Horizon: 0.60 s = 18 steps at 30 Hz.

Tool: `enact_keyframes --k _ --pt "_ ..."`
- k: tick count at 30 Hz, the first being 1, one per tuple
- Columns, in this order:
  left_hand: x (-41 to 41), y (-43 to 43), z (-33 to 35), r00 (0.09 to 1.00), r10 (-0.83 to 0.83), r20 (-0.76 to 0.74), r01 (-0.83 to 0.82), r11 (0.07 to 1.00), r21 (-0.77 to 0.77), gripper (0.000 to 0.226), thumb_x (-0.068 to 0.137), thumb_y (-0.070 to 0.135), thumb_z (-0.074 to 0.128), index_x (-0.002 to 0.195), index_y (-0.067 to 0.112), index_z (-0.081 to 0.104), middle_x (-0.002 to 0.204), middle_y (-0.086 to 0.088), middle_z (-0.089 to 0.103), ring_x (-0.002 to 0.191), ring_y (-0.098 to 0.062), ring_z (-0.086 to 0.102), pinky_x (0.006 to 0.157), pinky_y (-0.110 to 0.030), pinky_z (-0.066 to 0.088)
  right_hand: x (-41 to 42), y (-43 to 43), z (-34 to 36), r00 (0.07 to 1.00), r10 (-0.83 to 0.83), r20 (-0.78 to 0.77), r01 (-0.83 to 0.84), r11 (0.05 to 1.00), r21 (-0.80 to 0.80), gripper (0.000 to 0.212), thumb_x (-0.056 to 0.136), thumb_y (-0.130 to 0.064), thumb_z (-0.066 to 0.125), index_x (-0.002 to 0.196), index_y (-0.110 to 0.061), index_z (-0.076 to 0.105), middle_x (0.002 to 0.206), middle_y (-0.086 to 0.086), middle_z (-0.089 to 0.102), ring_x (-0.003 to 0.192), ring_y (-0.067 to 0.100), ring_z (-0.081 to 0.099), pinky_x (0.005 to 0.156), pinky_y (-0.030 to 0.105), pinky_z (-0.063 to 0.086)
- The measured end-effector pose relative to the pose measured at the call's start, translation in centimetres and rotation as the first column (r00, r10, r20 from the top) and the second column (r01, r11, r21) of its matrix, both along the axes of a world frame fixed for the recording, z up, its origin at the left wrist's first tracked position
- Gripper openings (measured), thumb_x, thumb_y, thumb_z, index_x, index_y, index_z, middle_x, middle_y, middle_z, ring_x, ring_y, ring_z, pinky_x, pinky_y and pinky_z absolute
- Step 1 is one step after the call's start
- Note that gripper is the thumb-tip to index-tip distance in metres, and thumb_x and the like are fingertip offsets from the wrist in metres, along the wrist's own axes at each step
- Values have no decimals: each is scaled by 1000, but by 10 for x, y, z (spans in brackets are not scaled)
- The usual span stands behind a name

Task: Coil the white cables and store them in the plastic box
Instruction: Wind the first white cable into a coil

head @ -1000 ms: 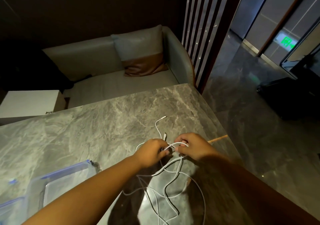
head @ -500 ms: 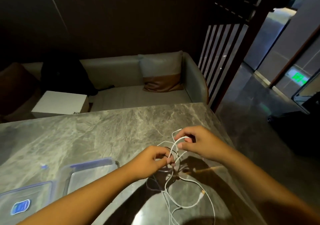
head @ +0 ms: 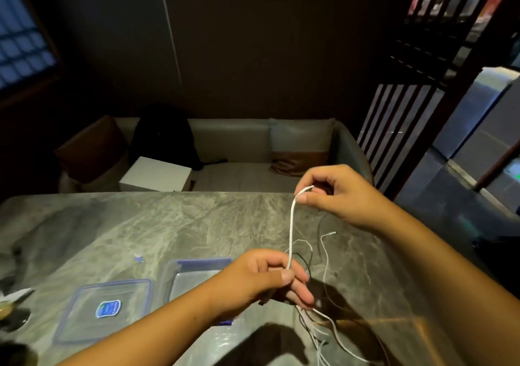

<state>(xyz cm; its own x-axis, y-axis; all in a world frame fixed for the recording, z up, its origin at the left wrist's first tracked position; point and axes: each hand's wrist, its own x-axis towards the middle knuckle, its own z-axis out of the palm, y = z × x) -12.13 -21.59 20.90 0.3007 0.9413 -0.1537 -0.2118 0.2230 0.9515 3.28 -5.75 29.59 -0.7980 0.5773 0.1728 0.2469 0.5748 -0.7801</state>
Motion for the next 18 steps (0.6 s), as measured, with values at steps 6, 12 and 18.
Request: enact_keyframes --k 6,12,18 --pt "-14 -38 31 990 -79 115 80 997 -1 26 102 9 45 122 -1 58 108 -25 68 105 -41 63 104 -57 41 -37 -40 52 994 24 -107 -16 997 79 5 86 -13 73 82 -11 74 78 25 65 64 22 56 55 36 54" --pt "-35 -69 65 973 -225 57 224 974 23 34 104 2 39 136 -7 45 132 -35 54 118 -42 56 108 -53 39 -60 -76 92 991 23 -135 1 984 176 5 87 -16 73 83 -12 74 70 12 65 55 11 56 53 26 49" --pt "-50 -95 93 958 -277 77 271 960 72 38 103 -3 34 140 -9 42 142 -35 45 130 -44 47 112 -53 34 -70 -106 124 981 45 -188 4 967 253 7 87 -11 72 90 -5 74 78 -3 69 67 -5 62 62 8 46"
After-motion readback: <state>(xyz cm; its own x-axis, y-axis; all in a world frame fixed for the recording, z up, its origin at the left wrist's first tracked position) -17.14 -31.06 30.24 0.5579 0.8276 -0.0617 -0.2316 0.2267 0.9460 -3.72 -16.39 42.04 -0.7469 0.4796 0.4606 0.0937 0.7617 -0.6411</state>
